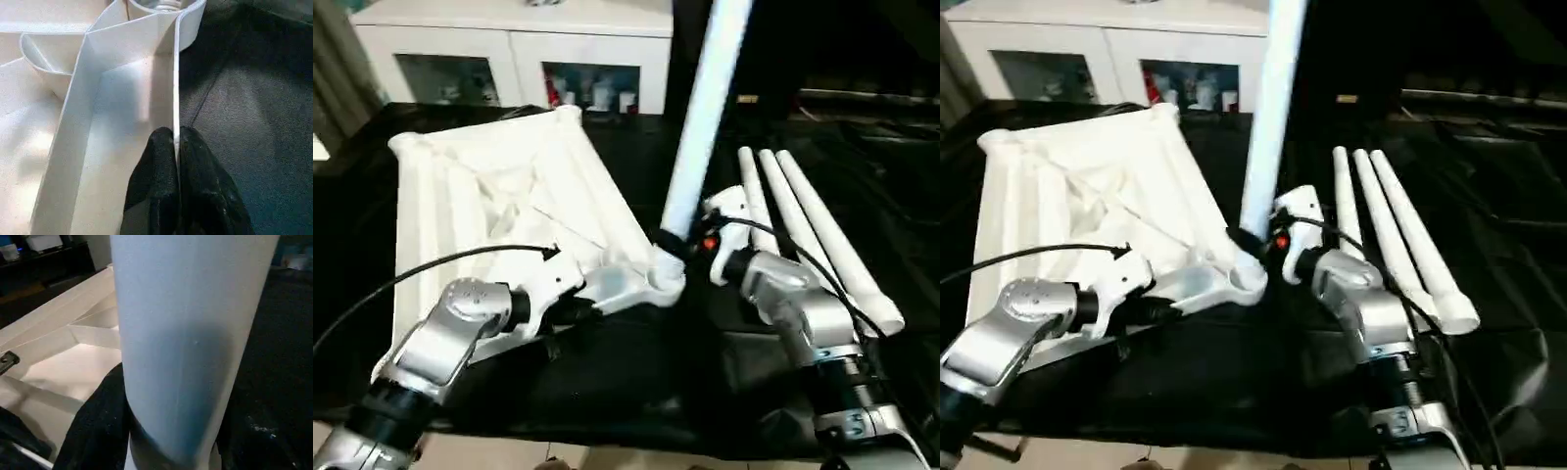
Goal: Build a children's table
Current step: Insert table leg to table base
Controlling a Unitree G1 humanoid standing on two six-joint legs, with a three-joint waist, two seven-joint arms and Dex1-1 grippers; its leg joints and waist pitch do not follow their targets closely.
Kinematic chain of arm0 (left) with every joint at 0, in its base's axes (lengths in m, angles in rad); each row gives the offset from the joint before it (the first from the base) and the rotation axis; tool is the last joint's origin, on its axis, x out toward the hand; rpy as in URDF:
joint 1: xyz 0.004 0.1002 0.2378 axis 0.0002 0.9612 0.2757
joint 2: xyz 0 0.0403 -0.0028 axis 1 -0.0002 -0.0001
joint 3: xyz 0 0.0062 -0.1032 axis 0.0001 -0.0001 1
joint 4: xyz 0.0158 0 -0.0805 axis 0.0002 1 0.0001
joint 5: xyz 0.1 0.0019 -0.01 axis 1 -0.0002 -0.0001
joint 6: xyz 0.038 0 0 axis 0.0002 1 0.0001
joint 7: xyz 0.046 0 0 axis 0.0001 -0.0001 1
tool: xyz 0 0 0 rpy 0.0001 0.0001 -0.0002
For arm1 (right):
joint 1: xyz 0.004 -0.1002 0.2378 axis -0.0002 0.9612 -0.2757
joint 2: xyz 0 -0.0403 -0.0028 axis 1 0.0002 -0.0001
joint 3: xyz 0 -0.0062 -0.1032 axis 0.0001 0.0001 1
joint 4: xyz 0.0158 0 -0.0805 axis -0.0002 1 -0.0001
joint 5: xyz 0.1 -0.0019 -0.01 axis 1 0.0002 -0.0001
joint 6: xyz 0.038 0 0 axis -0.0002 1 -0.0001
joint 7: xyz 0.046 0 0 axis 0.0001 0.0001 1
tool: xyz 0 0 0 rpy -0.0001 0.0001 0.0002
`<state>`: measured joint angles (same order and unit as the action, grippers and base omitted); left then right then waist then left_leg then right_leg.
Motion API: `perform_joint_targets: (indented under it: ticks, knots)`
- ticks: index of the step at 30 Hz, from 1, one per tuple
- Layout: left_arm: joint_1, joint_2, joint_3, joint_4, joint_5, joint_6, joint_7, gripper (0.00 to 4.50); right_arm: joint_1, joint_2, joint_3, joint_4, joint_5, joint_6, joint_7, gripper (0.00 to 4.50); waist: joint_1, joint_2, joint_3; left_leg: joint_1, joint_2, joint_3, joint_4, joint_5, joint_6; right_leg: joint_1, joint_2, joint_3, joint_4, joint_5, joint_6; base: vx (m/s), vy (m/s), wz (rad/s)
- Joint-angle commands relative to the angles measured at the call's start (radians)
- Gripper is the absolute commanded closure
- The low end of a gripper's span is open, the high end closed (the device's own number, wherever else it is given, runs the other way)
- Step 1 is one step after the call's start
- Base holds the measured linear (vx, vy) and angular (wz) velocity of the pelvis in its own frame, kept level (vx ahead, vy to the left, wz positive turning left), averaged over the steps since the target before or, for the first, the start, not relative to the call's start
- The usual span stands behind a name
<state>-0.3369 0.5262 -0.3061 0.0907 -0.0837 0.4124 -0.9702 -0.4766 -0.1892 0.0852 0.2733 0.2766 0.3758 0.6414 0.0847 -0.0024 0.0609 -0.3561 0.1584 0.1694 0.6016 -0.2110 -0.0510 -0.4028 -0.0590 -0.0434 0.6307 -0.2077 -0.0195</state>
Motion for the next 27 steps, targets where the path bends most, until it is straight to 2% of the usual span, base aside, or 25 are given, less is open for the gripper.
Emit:
perform_joint_targets:
  ticks: [1, 3, 4, 7, 9, 10, 11, 12, 13, 14, 15, 16, 17, 19, 20, 24, 25, 26, 27]
  knots:
    - [0.017, -0.019, 0.017, -0.043, -0.054, -0.050, -0.026, 4.50, 0.008, -0.008, 0.011, -0.006, -0.006, 0.008, 0.013, 2.61, 0.002, -0.019, -0.062, -0.001, 0.063, -0.016, -0.071, -0.054, 0.053, 0.055, -0.088, 0.053, -0.069, -0.121, -0.208, 0.000, 0.000, 0.00]
    - [0.023, -0.014, 0.023, -0.050, -0.061, -0.064, -0.039, 4.50, 0.017, -0.006, 0.010, -0.003, -0.006, 0.005, 0.013, 2.61, 0.003, -0.019, -0.063, -0.001, 0.062, -0.016, -0.070, -0.051, 0.052, 0.055, -0.088, 0.053, -0.069, -0.122, -0.203, 0.000, 0.000, 0.00]
    - [0.025, -0.011, 0.028, -0.050, -0.065, -0.073, -0.045, 4.03, 0.023, -0.003, 0.011, 0.007, -0.009, -0.003, 0.017, 2.61, 0.003, -0.019, -0.063, -0.002, 0.061, -0.015, -0.070, -0.050, 0.052, 0.054, -0.088, 0.053, -0.070, -0.123, -0.201, 0.000, 0.000, 0.00]
    - [0.004, -0.031, 0.048, -0.015, -0.059, -0.077, -0.009, 3.89, 0.056, 0.001, 0.016, -0.021, -0.013, -0.010, 0.009, 2.61, 0.007, -0.010, -0.066, 0.004, 0.064, -0.013, -0.069, -0.044, 0.044, 0.051, -0.086, 0.053, -0.066, -0.071, -0.217, 0.000, 0.000, 0.00]
    - [0.003, -0.032, 0.050, -0.016, -0.061, -0.075, -0.010, 3.69, 0.059, 0.001, 0.015, -0.026, -0.012, -0.010, 0.007, 2.61, 0.006, -0.013, -0.065, 0.002, 0.064, -0.015, -0.071, -0.058, 0.037, 0.053, -0.082, 0.051, -0.064, -0.054, -0.221, 0.000, 0.000, 0.00]
    - [0.005, -0.034, 0.051, -0.021, -0.064, -0.071, -0.010, 3.50, 0.063, 0.002, 0.011, -0.034, -0.008, -0.008, 0.003, 2.61, 0.006, -0.005, -0.064, 0.005, 0.065, -0.017, -0.073, -0.082, 0.027, 0.052, -0.085, 0.051, -0.066, -0.073, -0.219, 0.000, 0.000, 0.00]
    - [0.004, -0.038, 0.053, -0.029, -0.069, -0.069, -0.010, 3.49, 0.067, 0.002, 0.003, -0.048, -0.001, -0.003, -0.002, 2.61, 0.004, -0.006, -0.064, 0.006, 0.065, -0.017, -0.074, -0.101, 0.017, 0.053, -0.084, 0.052, -0.068, -0.091, -0.216, 0.000, 0.000, 0.00]
    - [0.002, -0.043, 0.055, -0.039, -0.077, -0.059, -0.013, 3.49, 0.072, 0.001, -0.003, -0.062, 0.004, 0.000, -0.006, 2.61, 0.004, -0.002, -0.064, 0.005, 0.065, -0.017, -0.075, -0.107, 0.012, 0.054, -0.085, 0.052, -0.070, -0.097, -0.215, 0.000, 0.000, 0.00]
    - [-0.003, -0.046, 0.056, -0.050, -0.082, -0.048, -0.014, 3.46, 0.075, -0.001, -0.011, -0.077, 0.008, 0.005, -0.012, 2.61, 0.004, -0.009, -0.064, 0.006, 0.064, -0.016, -0.074, -0.113, 0.006, 0.055, -0.085, 0.053, -0.071, -0.102, -0.213, 0.000, 0.000, 0.00]
    - [-0.005, -0.047, 0.055, -0.056, -0.085, -0.041, -0.016, 3.37, 0.077, -0.002, -0.014, -0.085, 0.010, 0.007, -0.014, 2.61, 0.004, -0.002, -0.065, 0.006, 0.065, -0.017, -0.075, -0.113, 0.000, 0.055, -0.084, 0.054, -0.071, -0.096, -0.214, 0.000, 0.000, 0.00]
    - [-0.008, -0.051, 0.051, -0.082, -0.095, -0.004, -0.027, 3.13, 0.090, -0.007, -0.025, -0.120, 0.017, 0.014, -0.021, 2.61, 0.002, 0.011, -0.064, 0.009, 0.066, -0.016, -0.075, -0.121, -0.011, 0.053, -0.081, 0.053, -0.073, -0.080, -0.216, 0.000, 0.000, 0.00]
    - [-0.008, -0.051, 0.051, -0.082, -0.095, -0.004, -0.027, 3.13, 0.090, -0.007, -0.025, -0.120, 0.017, 0.014, -0.021, 2.61, 0.003, 0.005, -0.065, 0.007, 0.064, -0.017, -0.073, -0.117, -0.009, 0.055, -0.081, 0.054, -0.070, -0.066, -0.219, 0.000, 0.000, 0.00]
    - [-0.008, -0.051, 0.045, -0.088, -0.091, 0.001, -0.026, 3.08, 0.097, -0.011, -0.028, -0.137, 0.018, 0.016, -0.024, 2.61, 0.002, 0.004, -0.065, 0.004, 0.062, -0.017, -0.073, -0.114, -0.006, 0.059, -0.081, 0.053, -0.069, -0.058, -0.223, 0.000, 0.000, 0.00]
    - [-0.008, -0.051, 0.030, -0.090, -0.074, 0.007, -0.013, 2.95, 0.109, -0.015, -0.030, -0.165, 0.019, 0.021, -0.030, 2.61, 0.004, 0.008, -0.065, 0.004, 0.062, -0.017, -0.072, -0.113, -0.003, 0.059, -0.081, 0.054, -0.071, -0.071, -0.218, 0.000, 0.000, 0.00]
    - [-0.012, -0.051, 0.019, -0.081, -0.057, 0.005, -0.001, 2.70, 0.112, -0.016, -0.031, -0.182, 0.020, 0.026, -0.033, 2.61, 0.002, 0.007, -0.065, 0.003, 0.062, -0.017, -0.072, -0.112, -0.002, 0.060, -0.079, 0.054, -0.072, -0.078, -0.212, 0.000, 0.000, 0.00]
    - [-0.024, -0.066, 0.006, -0.045, -0.019, 0.039, 0.061, 2.46, 0.114, -0.017, -0.030, -0.220, 0.016, 0.039, -0.046, 2.61, 0.000, 0.009, -0.066, 0.003, 0.061, -0.018, -0.071, -0.106, -0.004, 0.060, -0.077, 0.053, -0.072, -0.074, -0.207, 0.000, 0.000, 0.00]
    - [-0.024, -0.066, 0.005, -0.044, -0.019, 0.052, 0.063, 2.33, 0.110, -0.020, -0.027, -0.227, 0.015, 0.042, -0.043, 2.61, -0.001, 0.002, -0.066, 0.001, 0.061, -0.019, -0.072, -0.103, -0.002, 0.062, -0.078, 0.052, -0.071, -0.072, -0.206, 0.000, 0.000, 0.00]
    - [-0.017, -0.059, 0.003, -0.049, -0.011, 0.070, 0.068, 2.25, 0.108, -0.023, -0.022, -0.242, 0.014, 0.047, -0.044, 2.61, -0.001, 0.002, -0.066, 0.003, 0.062, -0.018, -0.071, -0.101, -0.002, 0.061, -0.079, 0.052, -0.070, -0.075, -0.208, 0.000, 0.000, 0.00]
    - [-0.015, -0.055, 0.001, -0.048, -0.003, 0.070, 0.072, 2.25, 0.105, -0.024, -0.020, -0.246, 0.013, 0.048, -0.044, 2.61, -0.001, -0.003, -0.066, 0.002, 0.061, -0.018, -0.071, -0.099, 0.002, 0.061, -0.079, 0.052, -0.072, -0.077, -0.207, 0.000, 0.000, 0.00]
